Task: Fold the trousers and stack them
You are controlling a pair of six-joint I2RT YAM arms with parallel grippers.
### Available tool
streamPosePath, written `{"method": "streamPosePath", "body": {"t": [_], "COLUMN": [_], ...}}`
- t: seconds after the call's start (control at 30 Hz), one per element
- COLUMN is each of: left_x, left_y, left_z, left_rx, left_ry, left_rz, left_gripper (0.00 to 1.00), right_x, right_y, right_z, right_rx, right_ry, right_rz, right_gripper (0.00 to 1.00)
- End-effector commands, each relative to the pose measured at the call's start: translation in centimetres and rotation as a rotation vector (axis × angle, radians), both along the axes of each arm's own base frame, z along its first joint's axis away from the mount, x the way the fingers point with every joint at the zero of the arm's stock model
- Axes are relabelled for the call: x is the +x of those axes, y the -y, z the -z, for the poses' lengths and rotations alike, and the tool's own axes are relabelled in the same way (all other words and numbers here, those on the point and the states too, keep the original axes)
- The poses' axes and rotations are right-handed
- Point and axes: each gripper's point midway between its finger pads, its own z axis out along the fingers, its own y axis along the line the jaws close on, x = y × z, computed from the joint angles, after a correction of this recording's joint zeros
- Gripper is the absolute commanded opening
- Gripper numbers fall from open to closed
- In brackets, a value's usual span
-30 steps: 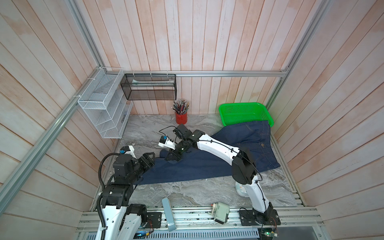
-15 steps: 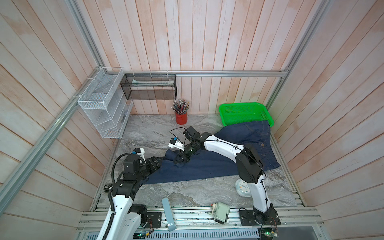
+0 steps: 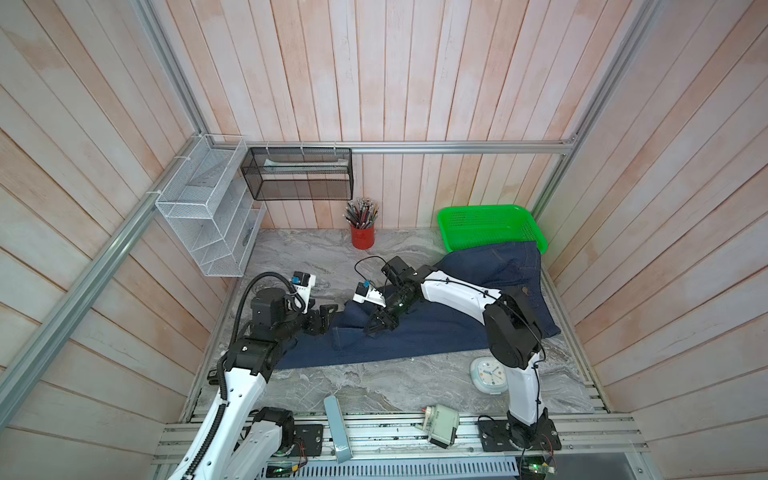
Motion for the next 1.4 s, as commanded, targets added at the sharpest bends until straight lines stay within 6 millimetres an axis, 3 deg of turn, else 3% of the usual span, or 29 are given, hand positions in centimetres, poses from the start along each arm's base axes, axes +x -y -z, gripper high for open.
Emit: {"method": "streamPosePath", "body": {"t": [0.0, 0.23, 0.67, 0.83, 0.9, 0.97, 1.0, 1.07, 1.13, 1.23, 1.3, 1.33, 1.37], "left_x": [-1.4, -2.9, -3.0, -3.2, -3.3, -3.5, -3.5, -3.5, -3.4, -3.4, -2.8, -2.2, -1.6], "left_y": [1.7, 4.3, 5.2, 5.8, 6.1, 6.3, 6.4, 6.4, 6.3, 6.1, 5.4, 4.9, 4.2], "left_z": [1.2, 2.0, 5.1, 4.7, 4.6, 4.8, 4.9, 4.9, 4.9, 4.7, 3.9, 3.1, 2.2], "left_rx": [0.112, 0.129, 0.197, 0.193, 0.183, 0.176, 0.175, 0.184, 0.199, 0.214, 0.239, 0.255, 0.269], "left_ry": [0.058, 0.086, 0.029, 0.059, 0.061, 0.047, 0.042, 0.044, 0.051, 0.06, 0.085, 0.102, 0.124], "left_rz": [0.198, 0.356, 0.429, 0.462, 0.479, 0.492, 0.497, 0.499, 0.495, 0.483, 0.425, 0.382, 0.328], "left_gripper": [0.79, 0.81, 0.78, 0.74, 0.68, 0.55, 0.46, 0.19, 0.0, 0.0, 0.0, 0.0, 0.0], "right_x": [0.0, 0.2, -0.1, -0.3, -0.4, -0.3, -0.3, -0.3, -0.3, 0.0, 0.7, 1.2, 2.0], "right_y": [0.9, 1.2, 1.8, 2.0, 2.0, 2.0, 2.1, 2.0, 2.0, 1.9, 1.9, 2.0, 2.3], "right_z": [-1.3, -1.7, -3.2, -3.5, -3.6, -3.7, -3.7, -3.8, -3.8, -4.0, -4.4, -4.7, -5.3], "right_rx": [0.018, 0.017, 0.029, 0.033, 0.034, 0.036, 0.036, 0.039, 0.04, 0.044, 0.049, 0.059, 0.072], "right_ry": [0.049, 0.069, 0.119, 0.124, 0.124, 0.128, 0.128, 0.13, 0.125, 0.129, 0.138, 0.145, 0.151], "right_rz": [-0.009, -0.006, -0.006, -0.008, -0.009, -0.008, -0.007, -0.008, -0.008, 0.002, 0.038, 0.064, 0.104], "right_gripper": [0.0, 0.0, 0.0, 0.0, 0.0, 0.0, 0.0, 0.0, 0.0, 0.0, 0.33, 0.55, 0.68]}}
